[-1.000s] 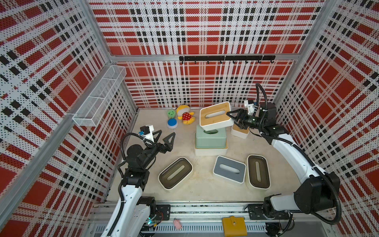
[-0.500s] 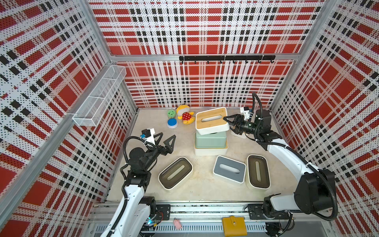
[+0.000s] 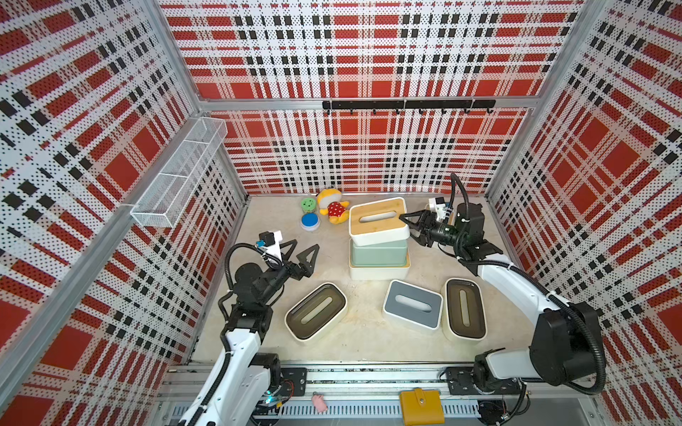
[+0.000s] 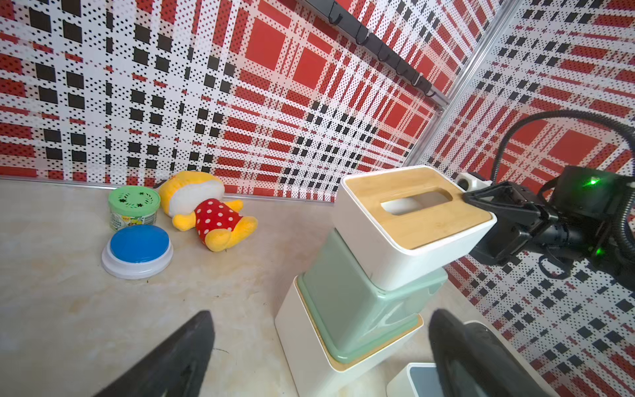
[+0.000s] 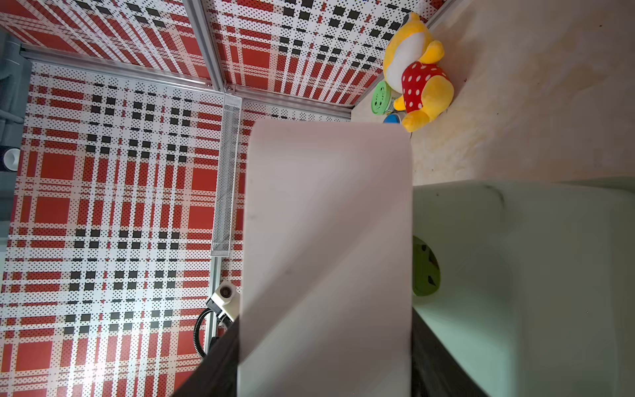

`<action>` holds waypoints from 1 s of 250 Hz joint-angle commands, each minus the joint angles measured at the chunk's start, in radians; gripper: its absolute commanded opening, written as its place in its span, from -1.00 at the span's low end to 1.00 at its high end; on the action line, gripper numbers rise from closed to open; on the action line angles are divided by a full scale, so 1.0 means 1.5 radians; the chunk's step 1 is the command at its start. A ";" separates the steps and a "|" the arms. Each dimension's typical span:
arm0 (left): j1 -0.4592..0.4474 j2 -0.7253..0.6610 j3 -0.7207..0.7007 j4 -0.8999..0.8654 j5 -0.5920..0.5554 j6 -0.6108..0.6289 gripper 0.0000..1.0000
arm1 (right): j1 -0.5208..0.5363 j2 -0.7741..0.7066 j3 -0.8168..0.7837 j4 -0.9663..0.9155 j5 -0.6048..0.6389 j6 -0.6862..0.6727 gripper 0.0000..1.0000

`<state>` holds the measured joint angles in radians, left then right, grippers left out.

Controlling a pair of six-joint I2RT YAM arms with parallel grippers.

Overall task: Stack the tissue boxes
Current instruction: Place the tissue box at the tissue box.

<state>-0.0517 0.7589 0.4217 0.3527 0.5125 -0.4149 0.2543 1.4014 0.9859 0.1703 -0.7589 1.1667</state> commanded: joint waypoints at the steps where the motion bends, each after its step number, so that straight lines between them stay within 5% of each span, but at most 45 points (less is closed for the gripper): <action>1: -0.002 0.002 0.015 0.024 0.009 -0.006 0.99 | 0.003 -0.023 -0.004 0.087 -0.007 0.006 -0.70; 250: 0.002 0.021 0.019 0.023 0.016 -0.008 0.99 | -0.002 -0.035 -0.053 0.079 -0.005 -0.010 -0.05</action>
<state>-0.0517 0.7891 0.4217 0.3527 0.5205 -0.4171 0.2531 1.3796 0.9176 0.2428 -0.7620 1.1854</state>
